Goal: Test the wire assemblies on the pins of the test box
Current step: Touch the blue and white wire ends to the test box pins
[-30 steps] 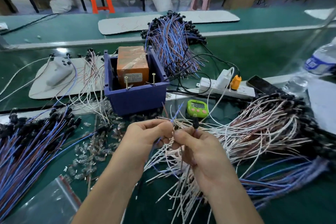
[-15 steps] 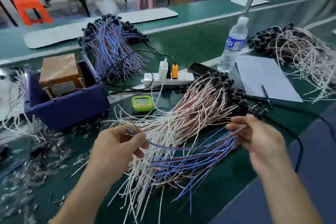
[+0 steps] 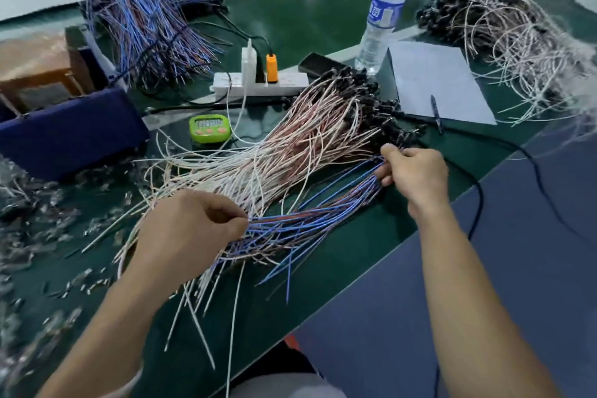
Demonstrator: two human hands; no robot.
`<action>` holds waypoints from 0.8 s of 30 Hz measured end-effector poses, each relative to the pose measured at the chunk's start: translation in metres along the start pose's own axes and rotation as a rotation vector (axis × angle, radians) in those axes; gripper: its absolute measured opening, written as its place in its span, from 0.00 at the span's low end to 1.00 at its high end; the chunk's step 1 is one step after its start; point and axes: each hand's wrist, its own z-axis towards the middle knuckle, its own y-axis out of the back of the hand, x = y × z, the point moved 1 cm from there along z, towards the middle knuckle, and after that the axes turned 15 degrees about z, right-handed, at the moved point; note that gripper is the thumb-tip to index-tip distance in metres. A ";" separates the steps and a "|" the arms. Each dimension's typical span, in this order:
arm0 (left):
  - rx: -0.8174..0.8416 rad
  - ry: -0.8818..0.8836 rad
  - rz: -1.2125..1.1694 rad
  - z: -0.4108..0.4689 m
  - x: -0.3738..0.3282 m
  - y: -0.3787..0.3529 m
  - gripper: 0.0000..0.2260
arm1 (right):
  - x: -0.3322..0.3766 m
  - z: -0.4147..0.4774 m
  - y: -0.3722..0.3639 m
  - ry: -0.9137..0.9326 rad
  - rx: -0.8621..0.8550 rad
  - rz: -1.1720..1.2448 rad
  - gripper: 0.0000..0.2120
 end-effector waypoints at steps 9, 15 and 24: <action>-0.157 0.075 -0.089 0.001 0.003 0.001 0.04 | 0.022 -0.038 -0.011 0.215 -0.175 -0.122 0.12; -0.148 0.015 -0.270 0.010 0.007 0.002 0.04 | 0.050 -0.091 -0.058 0.246 0.178 0.120 0.12; -0.291 0.060 -0.411 0.011 0.048 0.019 0.05 | 0.086 -0.165 -0.146 0.333 0.616 0.177 0.09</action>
